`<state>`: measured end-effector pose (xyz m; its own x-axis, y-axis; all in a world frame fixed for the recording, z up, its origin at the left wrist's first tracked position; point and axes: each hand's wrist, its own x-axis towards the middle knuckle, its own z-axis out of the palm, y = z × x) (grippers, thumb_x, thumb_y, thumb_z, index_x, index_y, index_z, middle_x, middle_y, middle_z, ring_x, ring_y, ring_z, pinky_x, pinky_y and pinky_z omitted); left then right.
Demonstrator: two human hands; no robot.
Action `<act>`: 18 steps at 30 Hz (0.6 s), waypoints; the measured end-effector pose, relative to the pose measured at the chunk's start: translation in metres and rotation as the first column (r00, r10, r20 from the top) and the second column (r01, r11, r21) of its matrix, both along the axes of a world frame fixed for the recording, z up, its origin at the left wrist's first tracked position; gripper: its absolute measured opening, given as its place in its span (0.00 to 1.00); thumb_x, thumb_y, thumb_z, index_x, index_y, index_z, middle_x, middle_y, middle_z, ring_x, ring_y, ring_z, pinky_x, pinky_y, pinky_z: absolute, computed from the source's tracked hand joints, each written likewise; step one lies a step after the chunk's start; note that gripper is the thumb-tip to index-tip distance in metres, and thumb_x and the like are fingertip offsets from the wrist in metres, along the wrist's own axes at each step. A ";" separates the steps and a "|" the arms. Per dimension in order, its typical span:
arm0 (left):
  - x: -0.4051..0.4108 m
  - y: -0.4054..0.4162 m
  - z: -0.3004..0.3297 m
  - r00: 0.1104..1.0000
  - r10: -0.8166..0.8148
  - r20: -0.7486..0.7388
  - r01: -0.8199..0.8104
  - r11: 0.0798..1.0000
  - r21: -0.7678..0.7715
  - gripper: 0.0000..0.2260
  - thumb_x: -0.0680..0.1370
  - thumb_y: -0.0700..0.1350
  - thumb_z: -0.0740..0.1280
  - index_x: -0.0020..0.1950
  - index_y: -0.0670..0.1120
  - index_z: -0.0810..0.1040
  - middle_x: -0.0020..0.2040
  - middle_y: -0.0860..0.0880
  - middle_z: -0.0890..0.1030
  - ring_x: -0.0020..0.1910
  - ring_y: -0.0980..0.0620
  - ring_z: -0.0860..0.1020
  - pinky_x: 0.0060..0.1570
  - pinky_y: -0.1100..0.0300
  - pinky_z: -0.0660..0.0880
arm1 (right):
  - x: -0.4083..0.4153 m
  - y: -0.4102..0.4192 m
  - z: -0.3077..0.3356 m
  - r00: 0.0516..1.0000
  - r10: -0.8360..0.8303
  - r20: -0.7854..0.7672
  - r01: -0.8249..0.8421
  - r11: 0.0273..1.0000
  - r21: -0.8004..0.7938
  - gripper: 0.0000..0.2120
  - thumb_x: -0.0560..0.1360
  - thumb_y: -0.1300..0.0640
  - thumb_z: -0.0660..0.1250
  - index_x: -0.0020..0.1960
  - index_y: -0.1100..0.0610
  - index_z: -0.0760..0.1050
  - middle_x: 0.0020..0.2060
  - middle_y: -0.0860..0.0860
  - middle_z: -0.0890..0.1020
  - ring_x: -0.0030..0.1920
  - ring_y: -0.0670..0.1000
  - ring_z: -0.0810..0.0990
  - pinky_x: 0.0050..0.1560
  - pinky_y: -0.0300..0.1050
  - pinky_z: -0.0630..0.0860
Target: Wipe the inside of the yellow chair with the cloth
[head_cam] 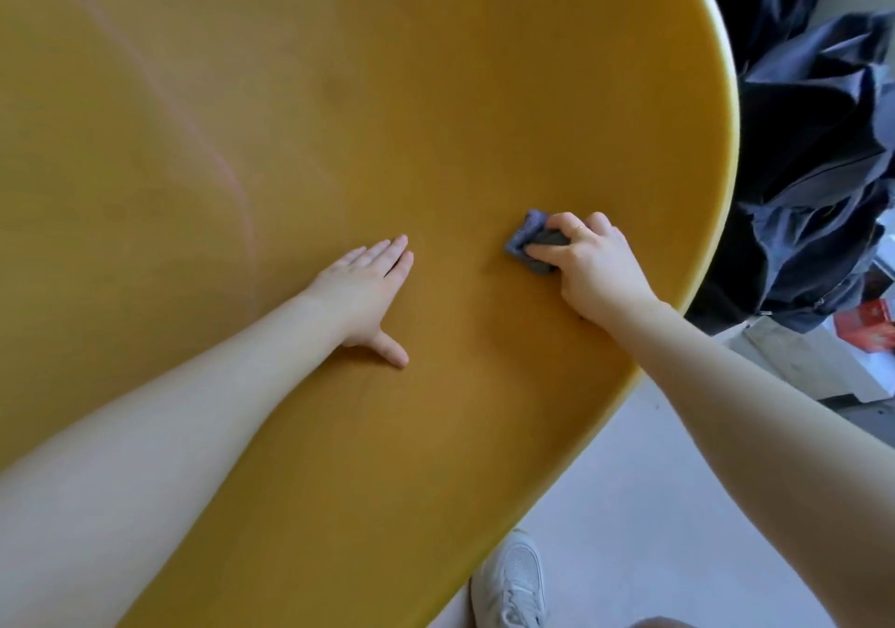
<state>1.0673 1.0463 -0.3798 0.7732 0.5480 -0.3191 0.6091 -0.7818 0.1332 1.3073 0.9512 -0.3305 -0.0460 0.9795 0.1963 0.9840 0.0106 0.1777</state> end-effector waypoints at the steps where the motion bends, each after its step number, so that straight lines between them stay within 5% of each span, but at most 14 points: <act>1: 0.000 0.000 0.000 1.000 0.004 0.005 -0.003 1.000 -0.002 0.56 0.65 0.68 0.69 0.77 0.43 0.39 0.77 0.45 0.36 0.76 0.49 0.41 0.73 0.57 0.41 | -0.002 0.003 -0.001 0.999 -0.034 0.012 0.033 0.999 0.033 0.20 0.65 0.68 0.58 0.51 0.56 0.82 0.50 0.62 0.79 0.38 0.64 0.73 0.39 0.55 0.73; 4: 0.000 0.000 0.001 1.000 0.004 0.001 -0.004 1.000 -0.008 0.56 0.65 0.68 0.69 0.77 0.43 0.39 0.77 0.45 0.36 0.76 0.49 0.41 0.73 0.57 0.41 | -0.022 0.003 -0.017 0.995 -0.065 -0.076 0.067 0.997 0.028 0.20 0.65 0.71 0.62 0.53 0.59 0.81 0.50 0.64 0.78 0.38 0.63 0.71 0.40 0.54 0.74; 8: 0.002 -0.003 0.005 1.000 0.011 -0.026 -0.011 1.000 0.013 0.57 0.64 0.68 0.69 0.77 0.43 0.39 0.77 0.45 0.36 0.76 0.49 0.41 0.73 0.57 0.41 | -0.061 -0.023 -0.037 0.961 0.135 -0.242 -0.173 0.974 -0.145 0.23 0.64 0.64 0.54 0.52 0.56 0.81 0.45 0.60 0.77 0.34 0.55 0.64 0.37 0.49 0.73; 12: 0.005 -0.004 0.007 0.998 0.029 -0.061 -0.029 1.000 0.004 0.57 0.64 0.67 0.70 0.77 0.43 0.39 0.77 0.45 0.36 0.76 0.49 0.41 0.73 0.57 0.41 | -0.073 -0.046 -0.036 0.888 0.292 -0.355 -0.412 0.848 -0.333 0.23 0.65 0.66 0.55 0.53 0.54 0.81 0.48 0.59 0.78 0.34 0.57 0.69 0.37 0.45 0.70; 15: 0.006 -0.005 0.007 0.997 0.040 -0.069 -0.040 0.999 0.002 0.56 0.65 0.67 0.70 0.77 0.43 0.39 0.77 0.45 0.36 0.76 0.49 0.41 0.73 0.58 0.42 | -0.046 -0.022 -0.023 0.890 0.354 -0.287 -0.438 0.839 -0.322 0.20 0.65 0.66 0.59 0.49 0.52 0.83 0.45 0.59 0.80 0.33 0.55 0.67 0.34 0.45 0.69; 18: 0.007 -0.006 0.006 0.996 0.047 -0.074 -0.048 0.999 -0.010 0.55 0.66 0.66 0.69 0.76 0.43 0.38 0.76 0.45 0.36 0.76 0.49 0.41 0.73 0.58 0.42 | -0.009 0.007 -0.009 0.962 0.237 -0.137 -0.262 0.942 -0.209 0.18 0.68 0.70 0.64 0.49 0.52 0.83 0.43 0.58 0.79 0.36 0.56 0.66 0.36 0.46 0.62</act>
<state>1.0747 1.0404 -0.3738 0.7206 0.5793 -0.3809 0.6540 -0.7504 0.0960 1.2983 0.9578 -0.3395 -0.2849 0.9585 -0.0086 0.9579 0.2850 0.0355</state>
